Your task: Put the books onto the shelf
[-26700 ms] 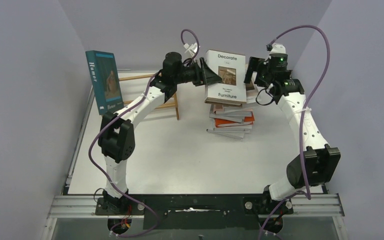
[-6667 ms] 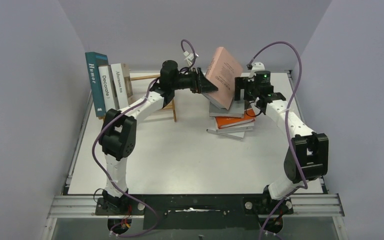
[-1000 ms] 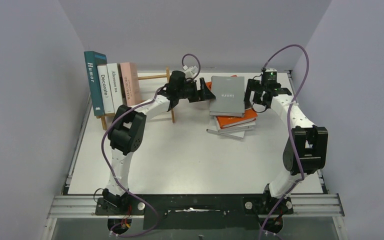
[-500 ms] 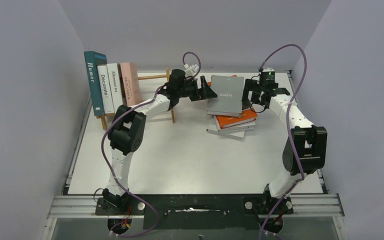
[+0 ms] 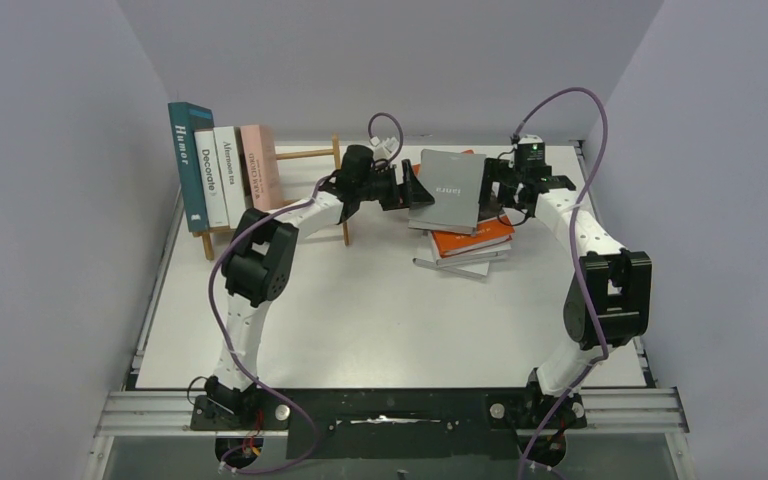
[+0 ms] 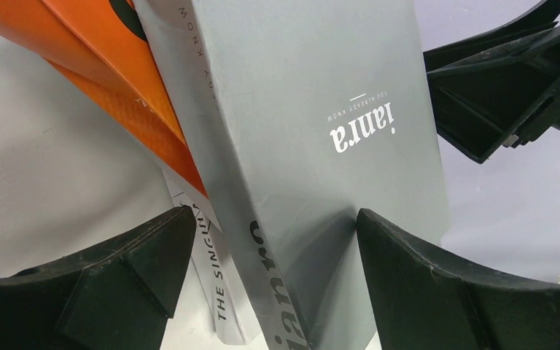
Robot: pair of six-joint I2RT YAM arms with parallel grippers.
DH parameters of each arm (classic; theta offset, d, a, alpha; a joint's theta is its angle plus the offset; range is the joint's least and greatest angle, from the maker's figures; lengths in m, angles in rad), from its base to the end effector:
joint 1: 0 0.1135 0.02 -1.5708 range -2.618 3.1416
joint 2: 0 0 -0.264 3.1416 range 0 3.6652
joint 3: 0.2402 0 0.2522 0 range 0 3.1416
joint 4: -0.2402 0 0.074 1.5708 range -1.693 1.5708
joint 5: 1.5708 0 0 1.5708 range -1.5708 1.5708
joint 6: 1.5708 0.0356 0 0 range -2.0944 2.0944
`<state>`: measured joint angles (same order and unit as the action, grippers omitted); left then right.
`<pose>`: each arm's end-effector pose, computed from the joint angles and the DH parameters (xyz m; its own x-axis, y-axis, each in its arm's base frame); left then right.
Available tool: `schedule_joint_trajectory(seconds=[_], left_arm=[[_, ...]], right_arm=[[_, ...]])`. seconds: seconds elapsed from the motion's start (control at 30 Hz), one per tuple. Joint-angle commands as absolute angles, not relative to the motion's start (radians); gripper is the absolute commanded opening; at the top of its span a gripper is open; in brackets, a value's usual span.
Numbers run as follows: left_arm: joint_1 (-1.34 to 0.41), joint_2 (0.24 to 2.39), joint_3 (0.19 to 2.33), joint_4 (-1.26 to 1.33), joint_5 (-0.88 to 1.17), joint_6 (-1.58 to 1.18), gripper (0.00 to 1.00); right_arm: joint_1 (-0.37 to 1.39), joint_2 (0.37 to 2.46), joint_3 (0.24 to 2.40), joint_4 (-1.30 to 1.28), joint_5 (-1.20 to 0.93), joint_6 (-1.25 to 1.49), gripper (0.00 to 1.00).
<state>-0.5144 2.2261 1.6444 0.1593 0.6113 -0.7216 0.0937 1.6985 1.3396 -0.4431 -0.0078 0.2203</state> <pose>0.4362 -0.2700 0.1961 -0.8352 -0.1494 -0.5293 0.4089 0.4751 -0.7792 0.3786 0.0359 0.2667 -0.7199 0.1518 -0.6772 0.0598 0.9857 0.1574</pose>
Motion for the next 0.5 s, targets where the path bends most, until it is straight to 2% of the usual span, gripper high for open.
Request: schedule_joint_trajectory(seconds=[0.0,0.47], left_arm=[[-0.514,2.238,1.694,0.209,0.661,-0.732,0.82],[-0.517,2.234,1.659,0.342,0.781,-0.805,0.82]], right_arm=[[0.105,1.699,1.388,-0.399,-0.014,0.2,0.98],[0.148,1.716,1.396,-0.362,-0.053,0.161,0.98]])
